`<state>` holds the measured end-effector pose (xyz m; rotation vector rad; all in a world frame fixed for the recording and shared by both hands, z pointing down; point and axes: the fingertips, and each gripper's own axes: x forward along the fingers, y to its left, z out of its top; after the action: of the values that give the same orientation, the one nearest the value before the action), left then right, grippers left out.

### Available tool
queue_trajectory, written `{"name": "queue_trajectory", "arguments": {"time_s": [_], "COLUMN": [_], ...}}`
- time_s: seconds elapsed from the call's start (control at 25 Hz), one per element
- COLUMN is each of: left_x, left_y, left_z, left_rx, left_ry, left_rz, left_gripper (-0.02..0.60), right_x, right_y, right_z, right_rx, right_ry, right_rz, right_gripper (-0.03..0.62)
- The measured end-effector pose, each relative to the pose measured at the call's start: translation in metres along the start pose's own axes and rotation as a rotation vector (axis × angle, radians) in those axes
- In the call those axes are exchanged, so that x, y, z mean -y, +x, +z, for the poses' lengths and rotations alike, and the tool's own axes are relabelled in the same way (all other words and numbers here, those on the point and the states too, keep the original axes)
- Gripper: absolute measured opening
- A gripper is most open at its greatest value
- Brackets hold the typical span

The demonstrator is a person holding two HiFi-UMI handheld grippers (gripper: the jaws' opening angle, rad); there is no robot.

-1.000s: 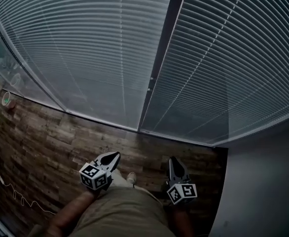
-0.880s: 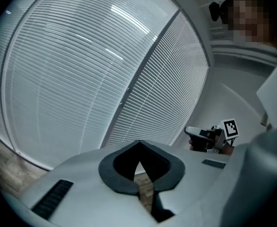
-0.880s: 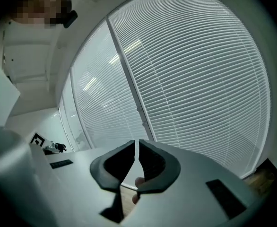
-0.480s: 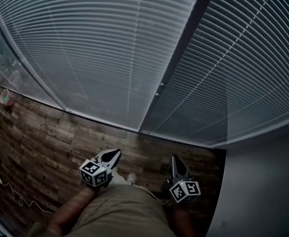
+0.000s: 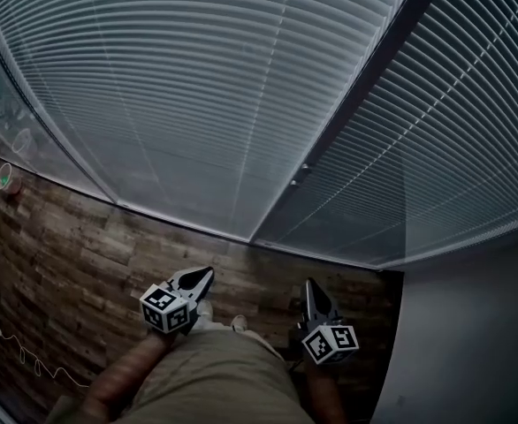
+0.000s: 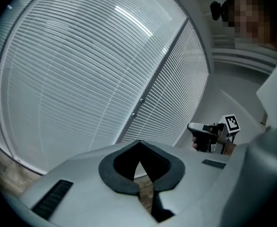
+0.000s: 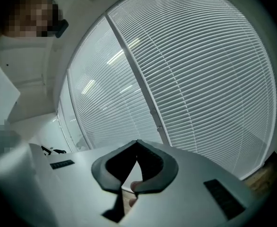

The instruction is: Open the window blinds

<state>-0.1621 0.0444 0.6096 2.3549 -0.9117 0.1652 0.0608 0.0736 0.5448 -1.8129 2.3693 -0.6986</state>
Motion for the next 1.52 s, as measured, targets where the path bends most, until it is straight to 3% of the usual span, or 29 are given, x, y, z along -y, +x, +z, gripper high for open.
{"name": "queue_trajectory", "arguments": {"time_s": [0.32, 0.88, 1.52], "left_x": [-0.038, -0.075, -0.047], "left_y": [-0.01, -0.031, -0.001], "left_z": [0.008, -0.012, 0.001], "left_rx": [0.006, -0.004, 0.033], "left_ry": [0.022, 0.005, -0.056], "left_rz": [-0.026, -0.008, 0.075], "left_gripper": [0.012, 0.012, 0.012], "right_x": [-0.029, -0.034, 0.001], "right_y": [0.022, 0.035, 0.057], "right_z": [-0.014, -0.045, -0.012], "right_rx": [-0.004, -0.026, -0.14], "right_ry": [0.031, 0.075, -0.005], "right_rz": [0.065, 0.065, 0.126], "right_gripper": [0.008, 0.008, 0.008]}}
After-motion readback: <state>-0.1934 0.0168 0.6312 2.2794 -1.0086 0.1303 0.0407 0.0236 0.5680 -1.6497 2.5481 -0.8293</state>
